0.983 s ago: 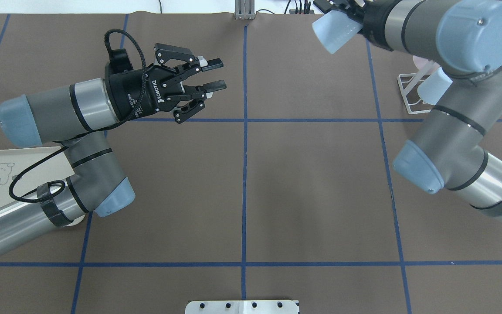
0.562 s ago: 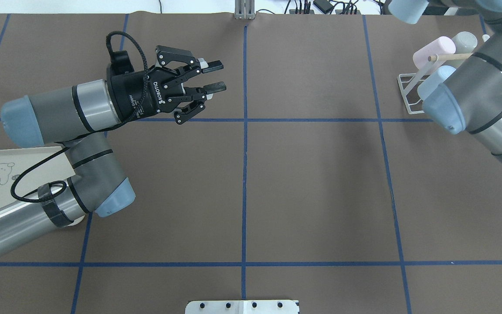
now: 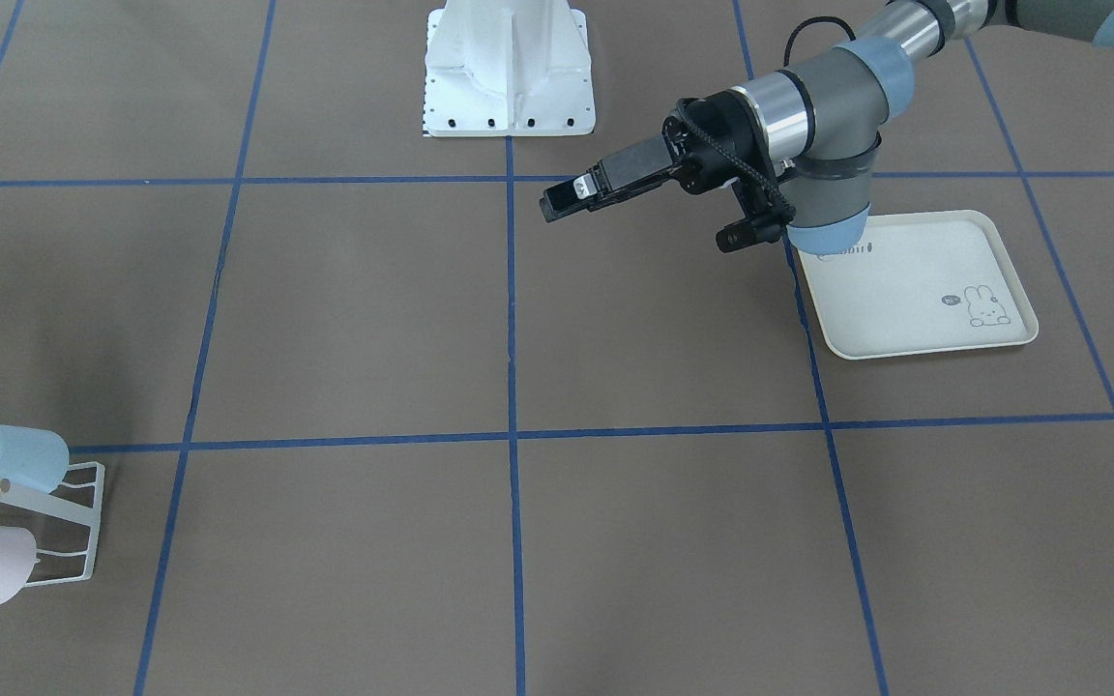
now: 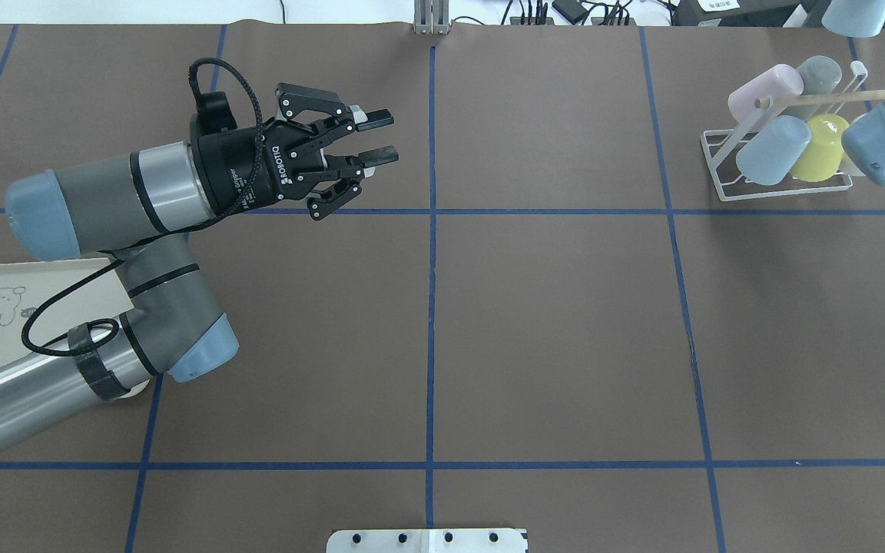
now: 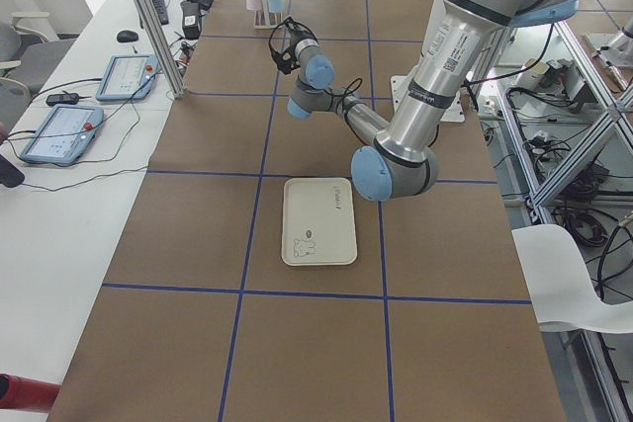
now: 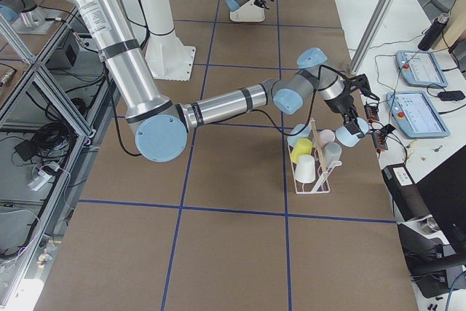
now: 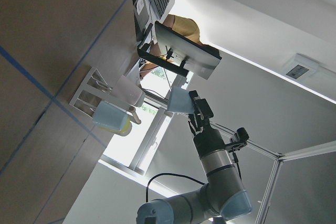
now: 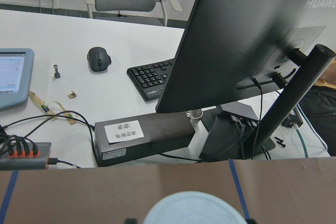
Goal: Transfer IKEA cup to right arm and place on rack
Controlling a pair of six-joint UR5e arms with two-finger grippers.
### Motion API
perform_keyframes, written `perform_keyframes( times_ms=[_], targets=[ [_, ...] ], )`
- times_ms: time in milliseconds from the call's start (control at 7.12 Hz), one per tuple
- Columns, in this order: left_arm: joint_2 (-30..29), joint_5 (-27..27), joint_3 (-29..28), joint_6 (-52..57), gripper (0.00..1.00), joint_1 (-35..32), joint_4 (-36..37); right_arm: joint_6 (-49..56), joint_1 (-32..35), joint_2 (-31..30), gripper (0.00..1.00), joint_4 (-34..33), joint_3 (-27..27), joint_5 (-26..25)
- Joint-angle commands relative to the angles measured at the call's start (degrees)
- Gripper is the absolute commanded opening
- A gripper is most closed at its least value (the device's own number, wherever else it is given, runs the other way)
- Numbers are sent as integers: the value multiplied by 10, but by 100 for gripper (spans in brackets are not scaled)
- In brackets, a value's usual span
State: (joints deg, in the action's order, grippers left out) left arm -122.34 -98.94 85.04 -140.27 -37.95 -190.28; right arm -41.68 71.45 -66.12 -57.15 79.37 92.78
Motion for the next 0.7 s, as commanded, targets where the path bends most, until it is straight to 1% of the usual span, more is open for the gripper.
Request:
perform_keyframes(
  times_ms=[0, 281, 562],
  targets=[
    [0, 1, -2, 0, 46, 1, 0, 16, 18, -2, 0, 111, -105, 19],
    [-1, 1, -5, 0, 46, 2, 0, 14, 18, -2, 0, 114, -107, 27],
    [-1, 1, -5, 0, 46, 2, 0, 9, 18, -7, 0, 118, -92, 28]
  ],
)
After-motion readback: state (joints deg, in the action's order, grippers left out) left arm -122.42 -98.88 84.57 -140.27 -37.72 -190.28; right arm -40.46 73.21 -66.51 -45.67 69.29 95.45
